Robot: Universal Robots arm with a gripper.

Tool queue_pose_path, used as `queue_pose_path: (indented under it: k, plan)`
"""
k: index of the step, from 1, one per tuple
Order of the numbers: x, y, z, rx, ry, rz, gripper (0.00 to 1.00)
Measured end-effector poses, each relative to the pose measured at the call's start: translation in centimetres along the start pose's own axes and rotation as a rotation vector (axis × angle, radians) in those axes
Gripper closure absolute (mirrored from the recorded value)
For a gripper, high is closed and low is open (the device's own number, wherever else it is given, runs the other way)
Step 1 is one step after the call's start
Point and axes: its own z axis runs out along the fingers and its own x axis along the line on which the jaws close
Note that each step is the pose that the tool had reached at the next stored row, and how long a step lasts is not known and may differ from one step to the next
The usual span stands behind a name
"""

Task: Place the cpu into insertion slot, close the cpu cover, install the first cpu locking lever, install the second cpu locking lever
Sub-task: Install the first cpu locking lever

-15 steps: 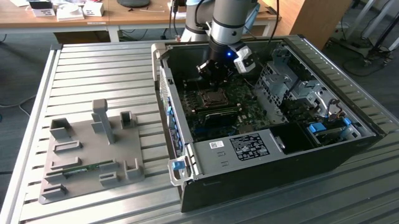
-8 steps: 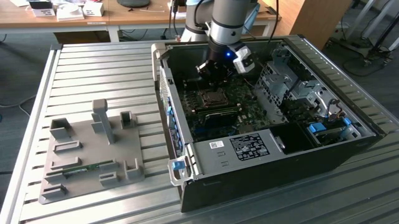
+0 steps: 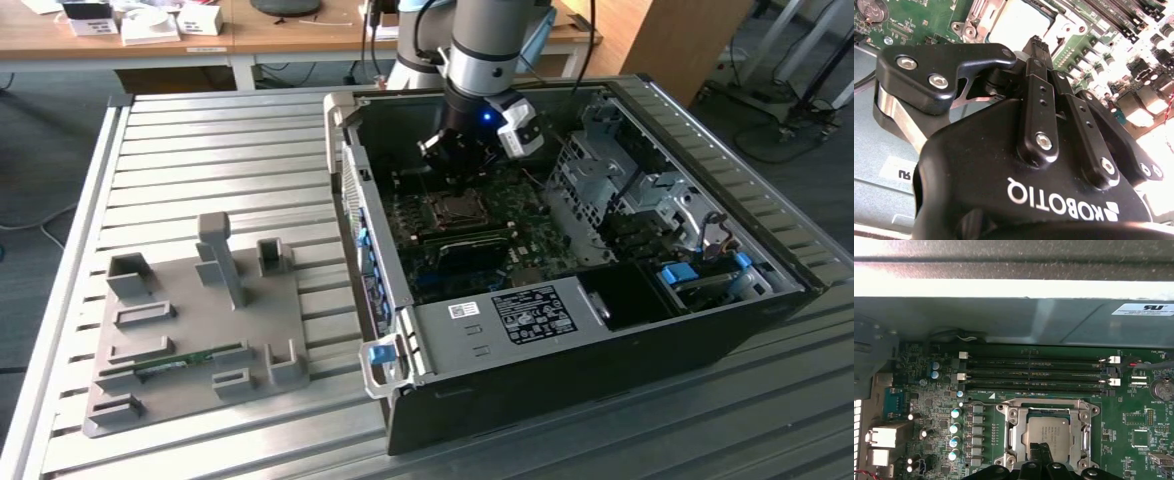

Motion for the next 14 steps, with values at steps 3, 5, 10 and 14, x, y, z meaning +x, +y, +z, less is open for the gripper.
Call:
queue_pose_path:
  k: [3, 5, 10, 14]
  plan:
    - [0.09, 0.0, 0.0, 0.0, 0.0, 0.0, 0.89]
    - [0.1, 0.0, 0.0, -0.0001, -0.0001, 0.0, 0.89]
    - [0.09, 0.01, -0.07, -0.0001, -0.0001, 0.0, 0.89]
    - [0.18, 0.01, -0.08, 0.0001, -0.0006, 0.0, 0.89]
